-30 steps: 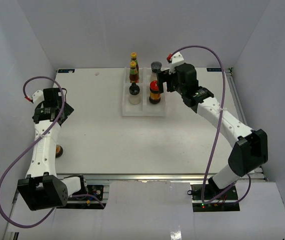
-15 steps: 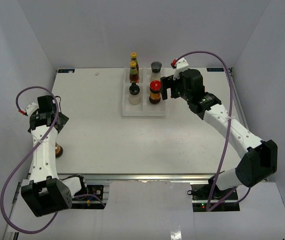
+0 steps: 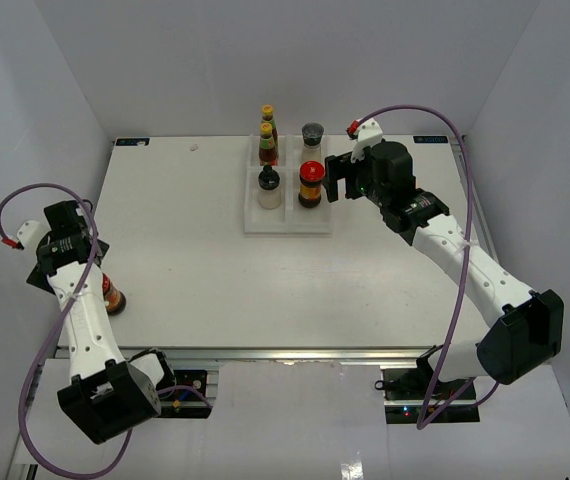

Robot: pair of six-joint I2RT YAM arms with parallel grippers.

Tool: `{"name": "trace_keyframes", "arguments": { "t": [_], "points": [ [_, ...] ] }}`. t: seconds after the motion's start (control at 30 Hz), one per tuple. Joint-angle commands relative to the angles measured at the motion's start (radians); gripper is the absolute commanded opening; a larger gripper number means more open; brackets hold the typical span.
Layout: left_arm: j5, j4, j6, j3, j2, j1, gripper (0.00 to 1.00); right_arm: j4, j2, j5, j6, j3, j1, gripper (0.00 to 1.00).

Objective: Organize the condiment bottles

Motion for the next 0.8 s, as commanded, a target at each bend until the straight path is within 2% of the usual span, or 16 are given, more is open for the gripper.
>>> {"name": "trace_keyframes", "arguments": {
  "t": [0.0, 0.2, 0.53, 0.77],
  "points": [
    [0.038, 0.057, 0.039, -0.019, -0.008, 0.030, 0.98, 0.032, -0.026, -0.001, -0.004, -0.010, 0.000, 0.93],
    [0.124, 0.084, 0.036, -0.042, 0.026, 0.046, 0.98, 0.041, -0.037, 0.000, -0.013, -0.023, 0.000, 0.93],
    [0.083, 0.095, -0.015, -0.098, 0.036, 0.075, 0.98, 0.055, -0.049, 0.021, -0.021, -0.042, -0.001, 0.93],
    [0.120, 0.138, -0.046, -0.163, 0.051, 0.092, 0.98, 0.067, -0.041, 0.021, -0.022, -0.051, 0.000, 0.93]
  ]
}}
